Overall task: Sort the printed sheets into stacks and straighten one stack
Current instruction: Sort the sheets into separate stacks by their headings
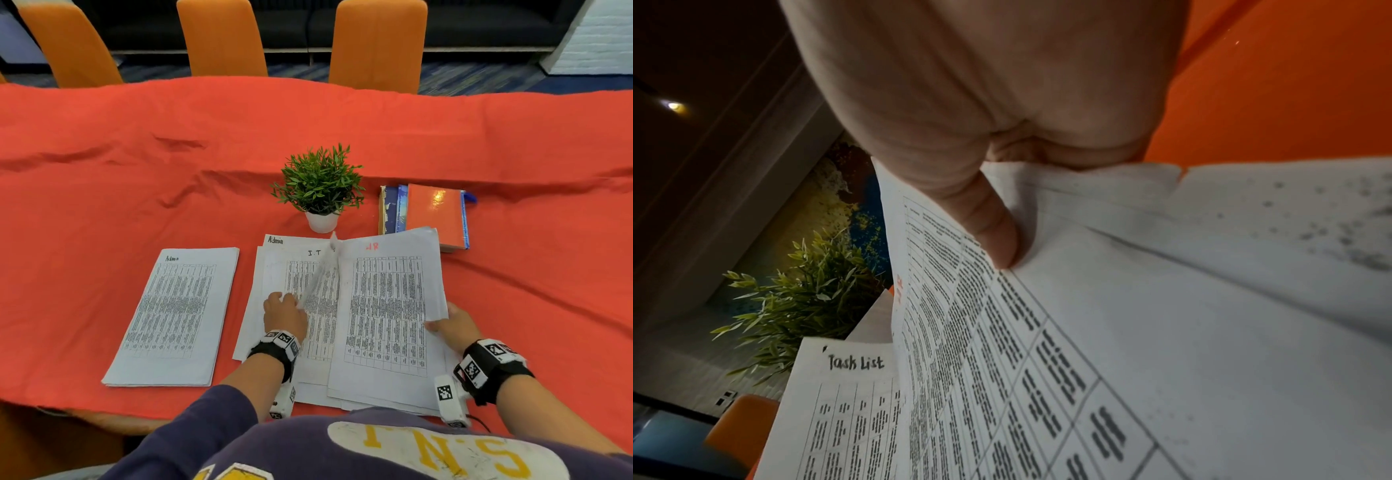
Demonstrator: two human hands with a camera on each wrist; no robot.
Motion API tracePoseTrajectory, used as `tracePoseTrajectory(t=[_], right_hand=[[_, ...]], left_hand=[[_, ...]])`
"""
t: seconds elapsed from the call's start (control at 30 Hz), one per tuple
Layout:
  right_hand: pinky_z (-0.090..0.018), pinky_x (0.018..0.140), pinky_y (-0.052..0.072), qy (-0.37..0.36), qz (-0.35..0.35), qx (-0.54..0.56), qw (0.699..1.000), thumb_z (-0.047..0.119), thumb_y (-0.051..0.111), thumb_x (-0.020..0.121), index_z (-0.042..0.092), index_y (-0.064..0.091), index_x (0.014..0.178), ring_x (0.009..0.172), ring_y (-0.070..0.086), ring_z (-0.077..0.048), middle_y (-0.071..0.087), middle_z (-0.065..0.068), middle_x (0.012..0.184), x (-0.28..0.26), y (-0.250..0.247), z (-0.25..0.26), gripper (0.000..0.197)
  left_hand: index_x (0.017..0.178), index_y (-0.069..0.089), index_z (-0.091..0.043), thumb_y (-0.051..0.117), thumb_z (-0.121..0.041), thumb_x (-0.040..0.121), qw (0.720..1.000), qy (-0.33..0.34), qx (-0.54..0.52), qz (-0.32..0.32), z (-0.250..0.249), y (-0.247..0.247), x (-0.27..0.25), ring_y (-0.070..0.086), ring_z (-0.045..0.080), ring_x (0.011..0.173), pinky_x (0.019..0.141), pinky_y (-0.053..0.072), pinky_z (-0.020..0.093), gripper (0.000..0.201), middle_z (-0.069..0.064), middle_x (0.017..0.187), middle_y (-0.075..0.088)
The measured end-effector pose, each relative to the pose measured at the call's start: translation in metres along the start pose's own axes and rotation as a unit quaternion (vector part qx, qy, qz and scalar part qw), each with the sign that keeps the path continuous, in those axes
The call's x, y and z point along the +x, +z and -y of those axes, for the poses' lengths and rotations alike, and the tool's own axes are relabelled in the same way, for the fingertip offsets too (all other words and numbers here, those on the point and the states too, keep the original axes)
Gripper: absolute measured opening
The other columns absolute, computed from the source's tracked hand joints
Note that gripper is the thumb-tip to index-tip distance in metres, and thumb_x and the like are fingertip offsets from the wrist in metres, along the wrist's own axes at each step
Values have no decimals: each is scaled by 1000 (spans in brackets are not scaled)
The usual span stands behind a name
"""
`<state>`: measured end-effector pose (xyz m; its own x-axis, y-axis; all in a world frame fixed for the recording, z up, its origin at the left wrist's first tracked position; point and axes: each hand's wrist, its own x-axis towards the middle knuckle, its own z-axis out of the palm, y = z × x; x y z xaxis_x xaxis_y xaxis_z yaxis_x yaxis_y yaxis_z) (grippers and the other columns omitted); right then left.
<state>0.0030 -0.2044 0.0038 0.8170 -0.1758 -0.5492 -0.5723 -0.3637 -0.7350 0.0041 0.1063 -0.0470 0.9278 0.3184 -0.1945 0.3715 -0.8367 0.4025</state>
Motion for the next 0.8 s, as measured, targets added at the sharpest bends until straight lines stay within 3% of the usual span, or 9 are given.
tracePoseTrajectory(t=[0.1, 0.27, 0.47, 0.53, 0.6, 0.7, 0.8], right_hand=[[-38, 91, 46, 4, 6, 0, 1000, -8, 61, 83, 5, 55, 126, 99, 57, -27, 63, -12, 110, 1, 2, 0, 45], [-34, 84, 43, 6, 10, 7, 1000, -7, 60, 85, 7, 55, 125, 96, 57, -25, 63, -12, 109, -2, 1, -3, 43], [-35, 85, 44, 17, 6, 19, 1000, -7, 60, 85, 7, 54, 126, 96, 58, -26, 62, -11, 107, 0, -1, -8, 45], [-36, 85, 45, 16, 6, 23, 1000, -8, 60, 84, 7, 55, 125, 95, 58, -27, 62, -13, 108, 1, -1, -8, 44], [-36, 83, 45, 13, 6, 24, 1000, -8, 60, 85, 7, 55, 124, 92, 58, -26, 62, -12, 106, 1, 0, -8, 42], [-36, 82, 44, 9, 7, 27, 1000, -7, 60, 85, 7, 55, 124, 93, 58, -26, 61, -10, 104, 3, 1, -8, 42], [-36, 82, 45, 10, 11, 28, 999, -8, 59, 85, 8, 55, 125, 91, 58, -26, 62, -10, 104, 3, 2, -8, 43]], left_hand=[[118, 57, -14, 56, -17, 87, 997, -55, 13, 49, 9, 1, 4, 32, 29, 131, 101, 37, 37, 31, 14, 142, 34], [113, 58, -21, 61, -16, 82, 990, -98, -3, 98, 17, 1, 11, 29, 29, 130, 99, 39, 35, 32, 12, 143, 27], [103, 63, -19, 68, -12, 77, 988, -121, -43, 88, 16, 2, 17, 50, 27, 104, 84, 50, 30, 28, 10, 124, 37], [103, 63, -17, 68, -10, 77, 989, -112, -42, 82, 16, 3, 17, 53, 25, 98, 80, 52, 29, 28, 10, 121, 39], [103, 61, -12, 65, -6, 78, 994, -84, -27, 66, 15, 5, 14, 51, 25, 104, 82, 51, 30, 26, 10, 123, 37], [102, 56, -7, 58, 5, 78, 999, -36, -8, 35, 12, 5, 6, 35, 28, 121, 75, 45, 29, 28, 12, 138, 24], [104, 53, -9, 55, 10, 76, 999, -13, 12, 27, 7, 1, 1, 28, 30, 124, 70, 42, 29, 34, 13, 146, 11]])
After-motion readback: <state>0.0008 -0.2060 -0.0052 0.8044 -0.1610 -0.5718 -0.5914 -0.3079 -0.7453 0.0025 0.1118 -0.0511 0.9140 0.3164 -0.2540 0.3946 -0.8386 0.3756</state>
